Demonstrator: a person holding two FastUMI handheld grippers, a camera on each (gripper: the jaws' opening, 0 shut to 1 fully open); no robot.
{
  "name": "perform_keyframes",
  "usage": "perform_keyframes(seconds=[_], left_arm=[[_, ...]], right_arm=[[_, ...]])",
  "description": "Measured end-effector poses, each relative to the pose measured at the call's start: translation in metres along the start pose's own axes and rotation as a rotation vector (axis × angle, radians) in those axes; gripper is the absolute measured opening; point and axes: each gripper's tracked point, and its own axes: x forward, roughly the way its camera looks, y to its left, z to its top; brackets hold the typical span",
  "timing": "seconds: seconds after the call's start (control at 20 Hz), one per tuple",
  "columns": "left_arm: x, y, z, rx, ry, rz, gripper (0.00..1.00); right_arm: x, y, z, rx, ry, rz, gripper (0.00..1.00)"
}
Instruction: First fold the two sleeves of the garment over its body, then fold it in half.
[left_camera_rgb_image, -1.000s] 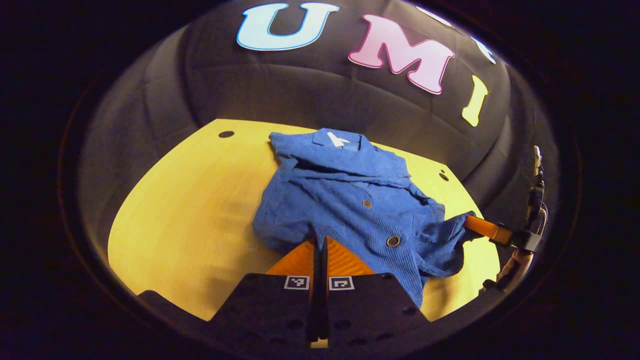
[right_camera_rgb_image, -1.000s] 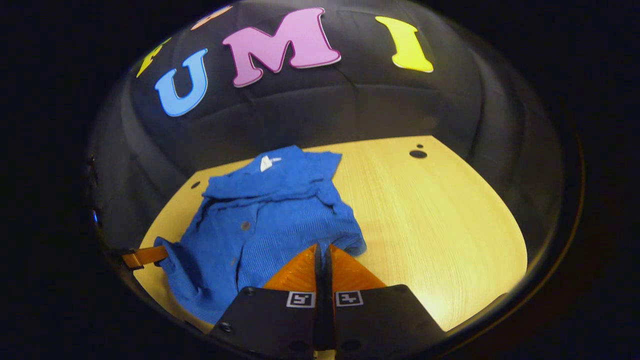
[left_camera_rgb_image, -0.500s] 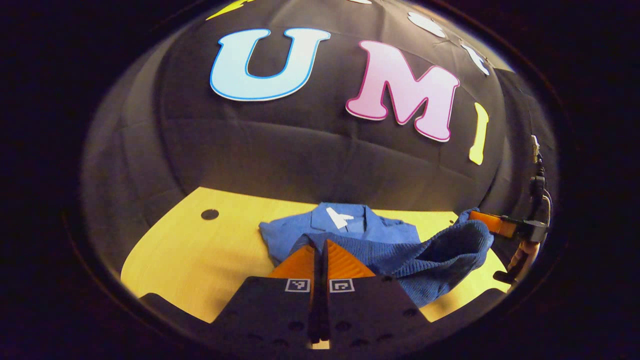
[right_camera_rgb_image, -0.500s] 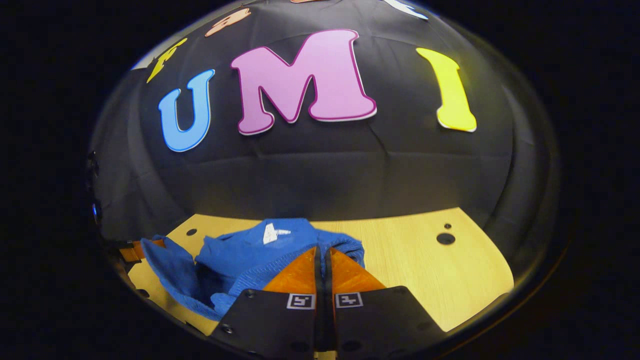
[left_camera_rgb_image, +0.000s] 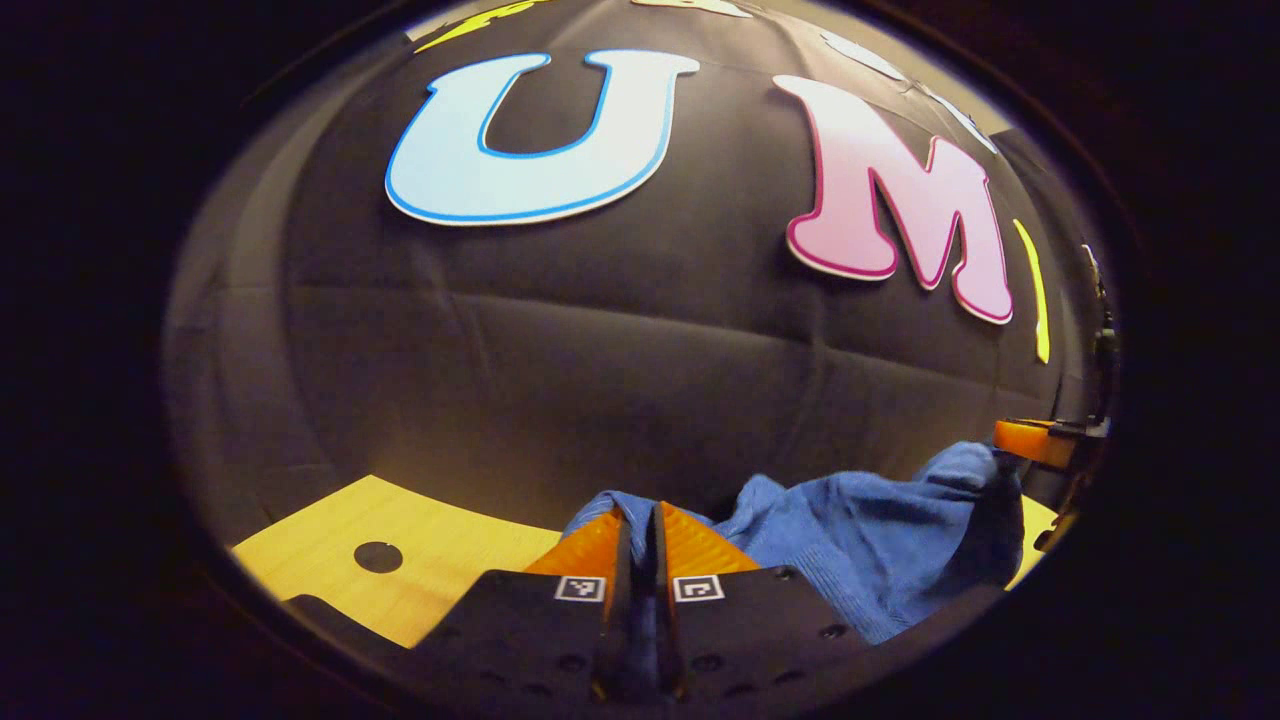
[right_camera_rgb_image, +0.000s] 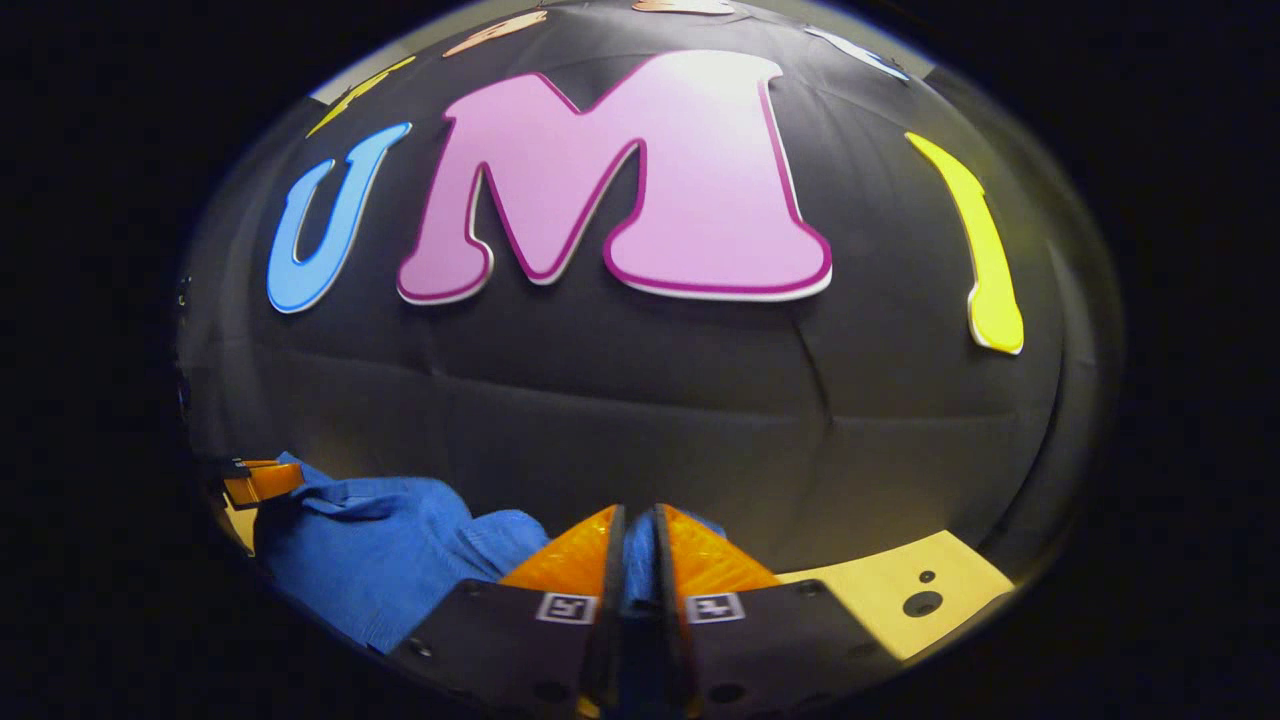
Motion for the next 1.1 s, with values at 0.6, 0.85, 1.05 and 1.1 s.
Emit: perform_keyframes(seconds=[0.6,0.85,1.05,1.1], left_arm=[[-0.047,-0.027,0.014,0.002,-0.009,0.042,0.83],[-0.108,-0.041,0.041,0.015,-0.054,0.016,0.83],[-0.172,-0.048,0.074,-0.062,-0.108,-0.019,0.83],[-0.190,-0.047,0.082,-0.078,-0.122,-0.018,0.83]], right_arm=[[-0.028,-0.004,-0.003,-0.022,0.018,-0.030,0.95],[-0.086,0.007,0.032,-0.057,-0.029,-0.038,0.96],[-0.153,0.022,0.072,-0.058,-0.102,-0.044,0.95],[-0.170,0.025,0.082,-0.068,-0.122,-0.048,0.95]])
